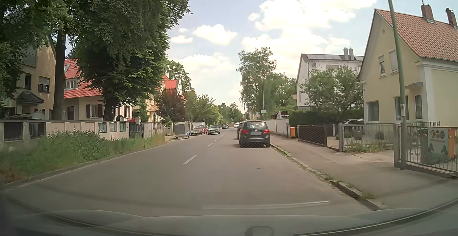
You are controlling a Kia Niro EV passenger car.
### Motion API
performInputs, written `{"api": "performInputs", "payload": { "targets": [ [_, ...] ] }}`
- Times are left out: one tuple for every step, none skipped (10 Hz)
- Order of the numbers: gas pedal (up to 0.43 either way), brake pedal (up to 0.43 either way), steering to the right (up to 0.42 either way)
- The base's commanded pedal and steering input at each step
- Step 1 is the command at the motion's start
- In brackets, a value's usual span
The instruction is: Follow the waypoints while adhering to traffic rules and regulations
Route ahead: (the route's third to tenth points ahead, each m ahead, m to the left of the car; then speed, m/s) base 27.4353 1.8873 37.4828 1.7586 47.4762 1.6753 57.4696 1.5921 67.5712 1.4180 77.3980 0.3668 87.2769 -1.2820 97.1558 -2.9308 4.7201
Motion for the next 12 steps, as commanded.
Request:
{"api": "performInputs", "payload": {
  "targets": [
    [0.02, 0.0, -0.029],
    [0.02, 0.0, -0.029],
    [0.02, 0.0, -0.029],
    [0.008, 0.0, -0.029],
    [0.0, 0.0, -0.029],
    [0.0, 0.0, -0.029],
    [0.0, 0.0, -0.029],
    [0.0, 0.0, -0.029],
    [0.0, 0.0, -0.03],
    [0.0, 0.0, -0.032],
    [0.0, 0.0, -0.033],
    [0.0, 0.0, -0.033]
  ]
}}
